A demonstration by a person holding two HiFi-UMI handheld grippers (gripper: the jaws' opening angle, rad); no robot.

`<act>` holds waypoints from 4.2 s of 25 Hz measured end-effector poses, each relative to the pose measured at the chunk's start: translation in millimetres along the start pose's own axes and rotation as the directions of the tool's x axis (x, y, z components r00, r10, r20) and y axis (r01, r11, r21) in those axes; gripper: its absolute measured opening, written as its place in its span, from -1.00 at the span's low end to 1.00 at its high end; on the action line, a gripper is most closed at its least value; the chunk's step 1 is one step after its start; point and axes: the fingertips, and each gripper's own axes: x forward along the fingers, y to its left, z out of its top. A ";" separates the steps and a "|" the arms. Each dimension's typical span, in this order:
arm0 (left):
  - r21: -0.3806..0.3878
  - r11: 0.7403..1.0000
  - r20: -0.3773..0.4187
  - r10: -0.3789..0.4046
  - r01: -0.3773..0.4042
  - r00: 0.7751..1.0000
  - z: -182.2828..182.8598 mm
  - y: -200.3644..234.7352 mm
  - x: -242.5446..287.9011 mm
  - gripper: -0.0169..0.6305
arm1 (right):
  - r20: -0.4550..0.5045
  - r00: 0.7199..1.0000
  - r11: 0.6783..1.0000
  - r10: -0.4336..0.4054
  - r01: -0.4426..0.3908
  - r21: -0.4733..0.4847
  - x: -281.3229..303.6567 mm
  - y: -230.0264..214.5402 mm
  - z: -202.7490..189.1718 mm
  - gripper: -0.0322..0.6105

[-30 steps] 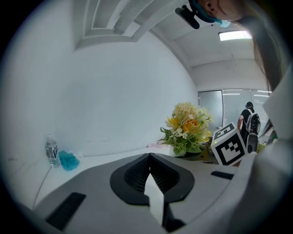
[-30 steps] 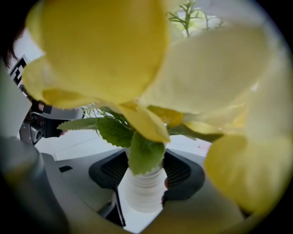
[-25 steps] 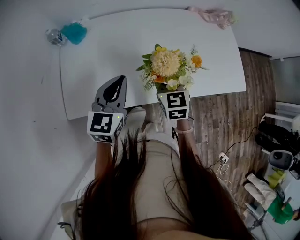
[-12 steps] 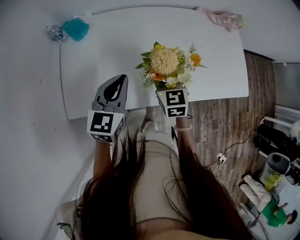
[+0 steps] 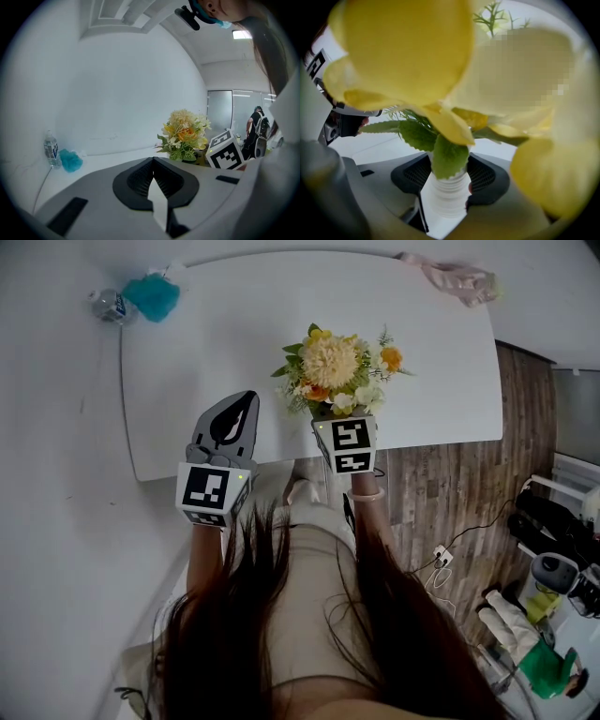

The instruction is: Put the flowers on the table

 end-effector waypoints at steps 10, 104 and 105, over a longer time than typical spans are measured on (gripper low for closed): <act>0.002 1.000 -0.002 0.002 -0.002 1.000 3.5 0.8 10.2 -0.94 | -0.009 1.000 1.000 0.016 -0.016 0.004 8.5 -3.5 -4.1 -0.11; -0.005 0.999 0.089 0.035 -0.034 0.995 4.9 -99.4 -59.2 -0.94 | 0.052 0.998 0.996 0.031 -0.035 0.082 -116.0 -9.8 -34.3 -0.11; -0.002 0.999 0.093 0.035 -0.035 0.995 5.7 -102.3 -60.9 -0.94 | 0.057 0.998 0.996 0.030 -0.035 0.082 -119.7 -10.0 -33.7 -0.11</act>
